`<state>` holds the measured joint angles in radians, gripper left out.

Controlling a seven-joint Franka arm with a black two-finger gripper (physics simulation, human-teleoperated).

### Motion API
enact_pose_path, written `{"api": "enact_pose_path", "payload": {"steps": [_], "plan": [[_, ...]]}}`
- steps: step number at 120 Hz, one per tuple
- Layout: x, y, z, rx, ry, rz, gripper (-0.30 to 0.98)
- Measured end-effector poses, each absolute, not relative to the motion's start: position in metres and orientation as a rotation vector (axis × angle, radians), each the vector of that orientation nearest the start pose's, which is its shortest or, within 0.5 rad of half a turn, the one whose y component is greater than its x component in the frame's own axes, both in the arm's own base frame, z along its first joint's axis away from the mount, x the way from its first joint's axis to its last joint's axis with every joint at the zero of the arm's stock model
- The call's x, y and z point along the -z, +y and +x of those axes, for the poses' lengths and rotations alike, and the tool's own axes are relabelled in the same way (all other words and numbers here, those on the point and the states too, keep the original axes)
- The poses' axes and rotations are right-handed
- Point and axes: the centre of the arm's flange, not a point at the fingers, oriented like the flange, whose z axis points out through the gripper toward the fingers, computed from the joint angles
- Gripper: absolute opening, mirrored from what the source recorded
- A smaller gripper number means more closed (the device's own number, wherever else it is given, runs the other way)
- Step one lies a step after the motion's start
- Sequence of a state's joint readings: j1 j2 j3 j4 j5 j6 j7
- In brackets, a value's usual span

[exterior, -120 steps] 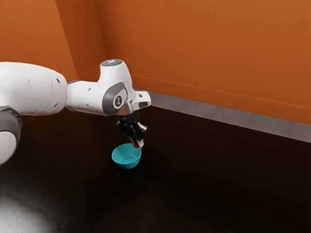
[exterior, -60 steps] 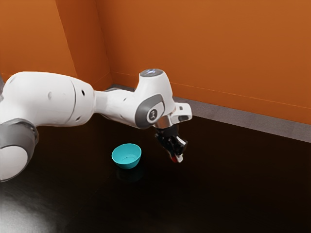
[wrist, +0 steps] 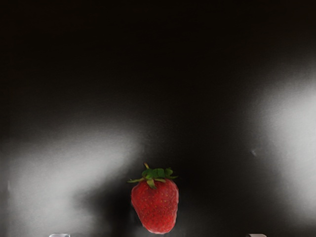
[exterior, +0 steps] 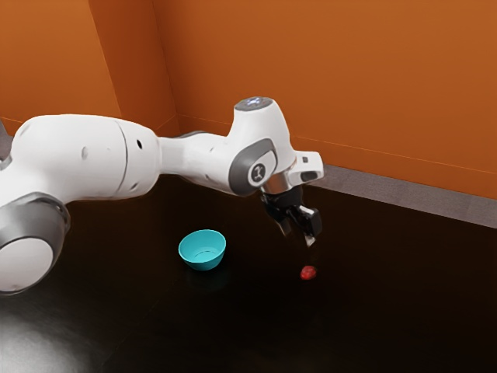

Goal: Take strawberry from the bowl

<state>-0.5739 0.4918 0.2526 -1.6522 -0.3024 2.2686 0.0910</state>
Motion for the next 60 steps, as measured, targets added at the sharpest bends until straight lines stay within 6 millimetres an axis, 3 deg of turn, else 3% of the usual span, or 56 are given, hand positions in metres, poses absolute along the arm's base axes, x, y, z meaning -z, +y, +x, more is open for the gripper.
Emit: {"api": "enact_pose_path", "payload": {"steps": [24,38,60], "plan": [[-0.423,-0.196,0.649,0.324,0.448,-3.181,0.60],[-0.472,-0.163,0.644,0.356,0.439,-3.140,0.63],[-0.533,-0.113,0.637,0.367,0.404,-3.076,0.66]]}}
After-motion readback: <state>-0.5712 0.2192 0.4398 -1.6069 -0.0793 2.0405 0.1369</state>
